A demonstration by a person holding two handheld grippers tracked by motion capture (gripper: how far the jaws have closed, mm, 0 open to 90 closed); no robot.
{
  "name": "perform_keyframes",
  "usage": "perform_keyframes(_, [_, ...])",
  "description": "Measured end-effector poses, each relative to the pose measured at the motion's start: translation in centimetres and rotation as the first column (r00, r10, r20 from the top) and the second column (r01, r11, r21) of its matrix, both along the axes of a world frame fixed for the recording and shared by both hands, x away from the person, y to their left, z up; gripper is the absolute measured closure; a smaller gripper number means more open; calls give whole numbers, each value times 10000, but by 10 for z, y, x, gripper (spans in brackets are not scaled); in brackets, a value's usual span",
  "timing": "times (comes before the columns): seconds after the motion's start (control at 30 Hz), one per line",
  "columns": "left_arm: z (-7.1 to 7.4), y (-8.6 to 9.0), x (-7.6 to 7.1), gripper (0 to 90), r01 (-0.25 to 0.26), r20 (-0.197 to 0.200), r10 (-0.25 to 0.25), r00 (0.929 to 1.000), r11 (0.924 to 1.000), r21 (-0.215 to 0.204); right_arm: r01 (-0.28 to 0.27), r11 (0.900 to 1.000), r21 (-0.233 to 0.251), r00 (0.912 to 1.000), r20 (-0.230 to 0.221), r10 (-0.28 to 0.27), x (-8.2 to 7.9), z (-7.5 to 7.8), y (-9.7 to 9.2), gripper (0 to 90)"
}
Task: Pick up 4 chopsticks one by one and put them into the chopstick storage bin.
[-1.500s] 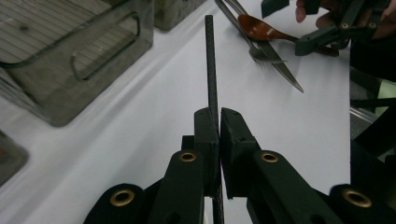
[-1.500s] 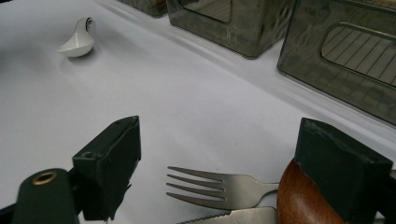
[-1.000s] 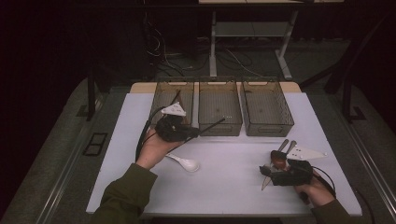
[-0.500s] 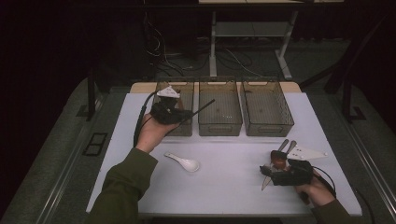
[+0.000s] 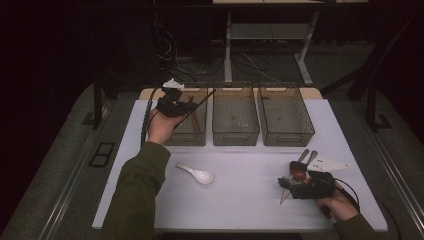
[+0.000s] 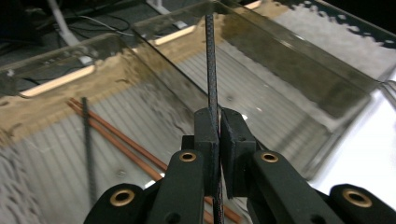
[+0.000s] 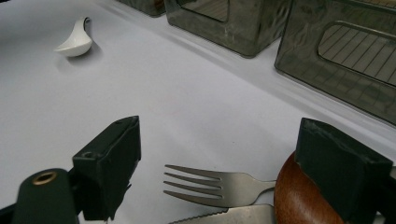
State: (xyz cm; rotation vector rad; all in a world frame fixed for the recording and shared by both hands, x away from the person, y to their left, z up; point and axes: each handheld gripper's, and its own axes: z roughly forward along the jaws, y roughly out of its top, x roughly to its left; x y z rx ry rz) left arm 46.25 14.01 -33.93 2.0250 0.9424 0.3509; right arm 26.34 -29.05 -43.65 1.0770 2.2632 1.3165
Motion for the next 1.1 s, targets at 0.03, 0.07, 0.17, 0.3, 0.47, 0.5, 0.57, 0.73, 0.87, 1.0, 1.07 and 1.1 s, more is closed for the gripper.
perform_keyframes(0.03, [0, 0, 3, 850, -53, 29, 54, 10000, 10000, -48, 5, 10000, 8, 10000, -1, -5, 0, 0, 0, 143])
perform_keyframes(0.07, [0, 0, 6, 849, -133, 0, 133, 9999, 9999, -61, 14, 10000, 15, 10000, -11, -14, 0, 0, 0, 143])
perform_keyframes(0.17, [-1, 1, 16, 850, -285, 66, 285, 9996, 9996, -43, 27, 10000, 26, 10000, -20, -27, 0, 0, 0, 143])
perform_keyframes(0.3, [-6, 2, 26, 849, -542, 102, 543, 9985, 9985, -115, -9, 10000, 29, 10000, -4, 9, 0, 0, -1, 143])
perform_keyframes(0.47, [-18, 7, 36, 849, -1129, 67, 1130, 9936, 9935, -124, 7, 10000, 67, 10000, 7, -8, 0, 0, -1, 143])
perform_keyframes(0.5, [-21, 9, 38, 849, -1187, -43, 1186, 9929, 9927, -190, 4, 10000, 74, 10000, 4, -4, 0, 0, -1, 143])
perform_keyframes(0.57, [-25, 9, 40, 849, -1314, -83, 1313, 9913, 9913, -88, 18, 10000, 81, 10000, 5, -18, 0, 0, -2, 143])
perform_keyframes(0.73, [-33, 8, 45, 848, -1442, -255, 1444, 9892, 9895, 98, 22, 9999, 101, 10000, 24, -22, 0, 0, -2, 143])
perform_keyframes(0.87, [-39, 8, 48, 845, -1595, -418, 1606, 9861, 9868, 291, 13, 9999, 113, 10000, 40, -14, -1, 1, -2, 143])
perform_keyframes(1.0, [-40, 10, 49, 810, -1742, -327, 1748, 9841, 9845, 203, 45, 9999, 122, 10000, 26, -46, -1, 1, -3, 143])
perform_keyframes(1.07, [-40, 10, 49, 769, -1852, -232, 1857, 9823, 9825, 196, 44, 9999, 124, 10000, 35, -44, -1, 0, -3, 143])
perform_keyframes(1.1, [-39, 10, 49, 759, -1844, -240, 1848, 9825, 9827, 179, 49, 9999, 126, 10000, 18, -49, -1, 0, -3, 143])
